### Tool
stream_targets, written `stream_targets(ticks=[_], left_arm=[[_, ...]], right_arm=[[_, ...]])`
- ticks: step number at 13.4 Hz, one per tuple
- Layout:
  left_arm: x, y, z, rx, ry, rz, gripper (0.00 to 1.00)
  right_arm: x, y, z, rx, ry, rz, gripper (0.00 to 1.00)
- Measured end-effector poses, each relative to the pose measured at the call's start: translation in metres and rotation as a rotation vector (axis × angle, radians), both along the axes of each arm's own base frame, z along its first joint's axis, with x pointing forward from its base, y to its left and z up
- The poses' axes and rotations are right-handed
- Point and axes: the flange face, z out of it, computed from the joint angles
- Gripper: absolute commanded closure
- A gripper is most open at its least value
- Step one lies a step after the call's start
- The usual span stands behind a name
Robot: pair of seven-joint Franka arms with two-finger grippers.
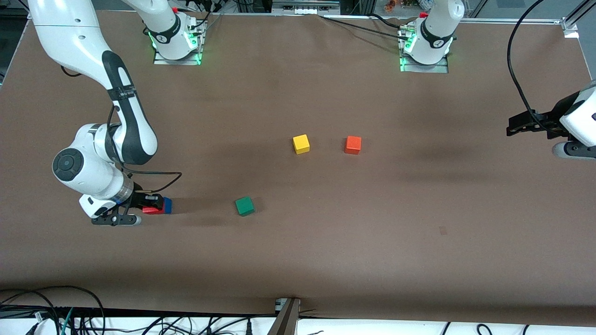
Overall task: Pass red block to right arm, stack on blue
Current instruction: 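Lower the red cube onto the blue cube and open the right gripper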
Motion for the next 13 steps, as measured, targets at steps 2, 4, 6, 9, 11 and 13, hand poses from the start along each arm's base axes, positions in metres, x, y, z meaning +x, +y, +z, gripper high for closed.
stream_targets(ticks=[2,4,6,9,11,13], left_arm=[[0.0,0.0009,0.0,0.0,0.0,0.002,0.0],[0.0,0.0012,0.0,0.0,0.0,0.002,0.0],[0.0,0.0012,0.0,0.0,0.0,0.002,0.0],[0.0,0.0015,0.0,0.0,0.0,0.003,0.0],[0.0,0.0016,0.0,0.0,0.0,0.003,0.0],[0.0,0.0016,0.0,0.0,0.0,0.003,0.0]], right_arm=[[0.0,0.0,0.0,0.0,0.0,0.0,1.0],[-0.0001,0.0,0.0,0.0,0.001,0.0,0.99],[-0.0001,0.0,-0.0001,0.0,0.001,-0.001,0.94],[-0.0001,0.0001,-0.0001,0.001,0.001,-0.001,0.9],[-0.0002,0.0001,-0.0002,0.001,0.001,-0.001,0.84],[-0.0002,0.0001,-0.0002,0.001,0.001,-0.002,0.68]])
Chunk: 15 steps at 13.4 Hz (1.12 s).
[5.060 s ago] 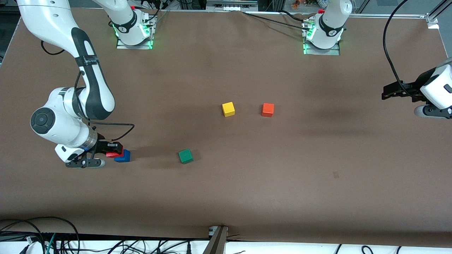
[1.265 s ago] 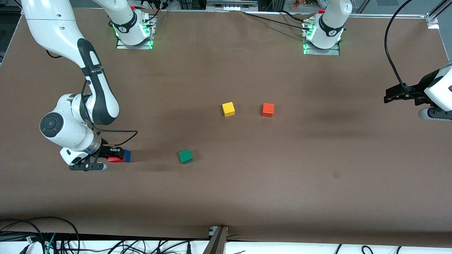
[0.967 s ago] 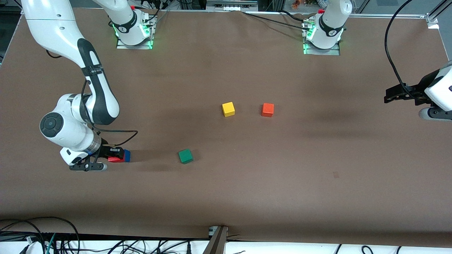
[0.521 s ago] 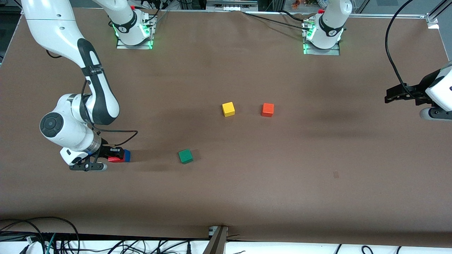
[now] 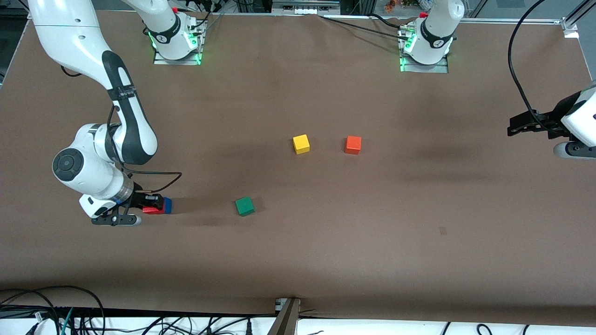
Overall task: Pass red block to right arm, stack on blue
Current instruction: 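Lower the red cube onto the blue cube and open the right gripper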
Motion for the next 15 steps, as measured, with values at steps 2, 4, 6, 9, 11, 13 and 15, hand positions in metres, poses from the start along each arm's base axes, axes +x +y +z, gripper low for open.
stream_targets(ticks=[2,4,6,9,11,13,15], left_arm=[[0.0,0.0,0.0,0.0,0.0,0.0,0.0],[0.0,0.0,0.0,0.0,0.0,0.0,0.0],[0.0,0.0,0.0,0.0,0.0,0.0,0.0],[0.0,0.0,0.0,0.0,0.0,0.0,0.0],[0.0,0.0,0.0,0.0,0.0,0.0,0.0],[0.0,0.001,0.0,0.0,0.0,0.002,0.0],[0.0,0.002,0.0,0.001,0.001,0.004,0.0]], right_arm=[[0.0,0.0,0.0,0.0,0.0,0.0,0.06],[0.0,0.0,-0.001,0.0,0.003,0.0,0.0],[-0.001,0.0,-0.003,0.0,0.006,0.0,0.0],[-0.001,0.0,-0.003,0.0,0.005,0.0,0.0],[0.0,-0.001,-0.001,-0.001,0.001,-0.001,0.0],[0.003,-0.005,0.006,-0.001,-0.017,-0.006,0.0],[0.01,-0.005,0.027,0.004,-0.049,-0.006,0.0]])
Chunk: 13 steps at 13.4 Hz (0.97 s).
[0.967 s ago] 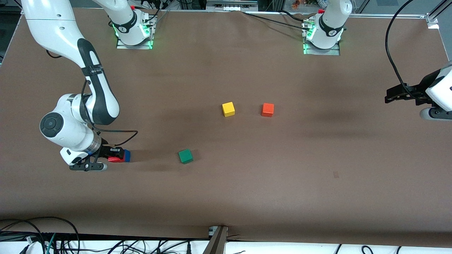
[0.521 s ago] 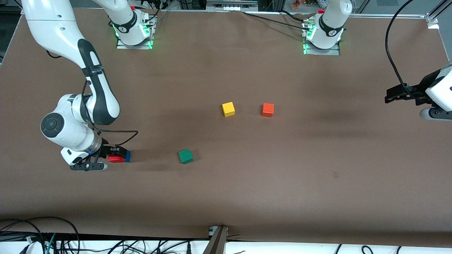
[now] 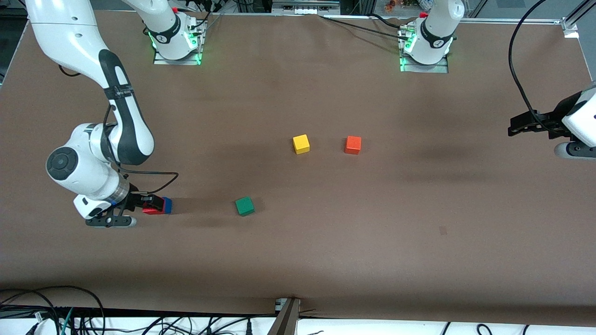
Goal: Pass red block to right arm, stack on blue
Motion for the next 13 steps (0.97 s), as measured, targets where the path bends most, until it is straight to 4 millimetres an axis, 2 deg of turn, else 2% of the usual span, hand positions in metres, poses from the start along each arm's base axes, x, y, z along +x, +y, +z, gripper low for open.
stream_targets(ticks=[3,7,9,13], left_arm=[[0.001,0.001,-0.003,0.0,0.005,0.002,0.0],[0.003,0.001,-0.006,0.0,0.01,0.002,0.0],[0.003,0.001,-0.006,0.0,0.009,0.002,0.0],[0.003,0.001,-0.005,0.0,0.008,0.002,0.0]], right_arm=[[0.002,0.003,0.042,0.014,0.017,0.008,0.0],[0.001,0.009,0.116,0.033,0.044,0.028,0.0],[-0.009,0.011,0.153,0.043,0.06,0.037,0.0],[-0.05,0.009,0.233,0.066,0.115,0.01,0.0]])
